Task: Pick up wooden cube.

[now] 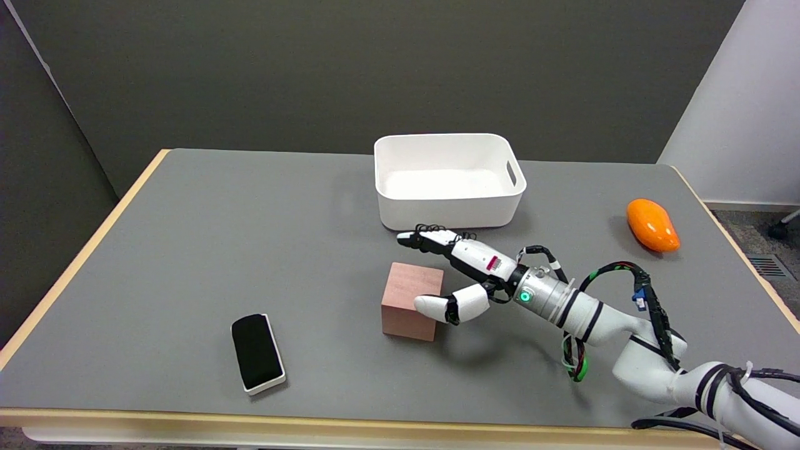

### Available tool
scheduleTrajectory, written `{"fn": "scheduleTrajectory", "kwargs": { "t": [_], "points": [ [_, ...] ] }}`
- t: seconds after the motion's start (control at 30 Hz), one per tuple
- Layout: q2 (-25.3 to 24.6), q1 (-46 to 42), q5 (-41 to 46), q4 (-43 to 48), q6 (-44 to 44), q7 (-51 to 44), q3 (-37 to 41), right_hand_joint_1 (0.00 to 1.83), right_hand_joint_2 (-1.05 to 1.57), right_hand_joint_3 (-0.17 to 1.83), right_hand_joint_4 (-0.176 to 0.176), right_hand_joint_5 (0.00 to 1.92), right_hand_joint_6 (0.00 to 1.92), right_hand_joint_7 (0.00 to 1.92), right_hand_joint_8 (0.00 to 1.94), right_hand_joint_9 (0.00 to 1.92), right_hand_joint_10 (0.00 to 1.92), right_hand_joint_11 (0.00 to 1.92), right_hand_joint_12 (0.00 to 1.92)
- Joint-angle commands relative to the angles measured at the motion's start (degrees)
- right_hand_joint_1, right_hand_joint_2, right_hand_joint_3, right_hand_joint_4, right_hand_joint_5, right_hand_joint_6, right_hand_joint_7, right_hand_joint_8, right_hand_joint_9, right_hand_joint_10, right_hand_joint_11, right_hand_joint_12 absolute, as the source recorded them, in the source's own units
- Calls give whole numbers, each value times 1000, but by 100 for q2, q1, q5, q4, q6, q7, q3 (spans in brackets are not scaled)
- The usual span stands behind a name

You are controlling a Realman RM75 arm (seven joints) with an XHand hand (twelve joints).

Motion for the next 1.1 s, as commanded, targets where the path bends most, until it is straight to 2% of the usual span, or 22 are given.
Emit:
{"fn": "scheduleTrajectory", "kwargs": {
  "t": [0.03, 0.07, 0.13, 0.6, 0.7, 0.9, 1.0, 1.1],
  "points": [
    [203, -27, 12, 255, 69, -27, -112, 401, 566, 843, -114, 102, 367, 152, 348, 40, 691, -1, 1024],
    [214, -29, 12, 281, 59, -27, -112, 410, 584, 797, -120, 111, 339, 161, 319, 33, 693, -1, 1022],
    [214, -35, 12, 294, 69, -23, -104, 382, 533, 910, -128, 68, 405, 109, 406, 17, 689, -1, 1008],
    [214, -96, 60, 500, 43, -11, -189, 381, 534, 909, -136, 69, 395, 102, 408, 8, 687, -1, 1002],
    [206, -152, 60, 500, 43, -11, -200, 406, 586, 784, -137, 96, 334, 139, 321, 7, 692, -1, 1005],
    [214, -334, 68, 518, 99, -11, -200, 408, 598, 768, -142, 93, 328, 128, 312, -1, 676, -1, 998],
    [214, -438, 68, 548, 99, -11, -200, 394, 546, 878, -147, 65, 370, 83, 380, 4, 623, -1, 985],
    [196, -553, 68, 538, 99, -51, -200, 410, 606, 754, -151, 77, 317, 91, 303, -1, 590, -1, 963]
  ]
}}
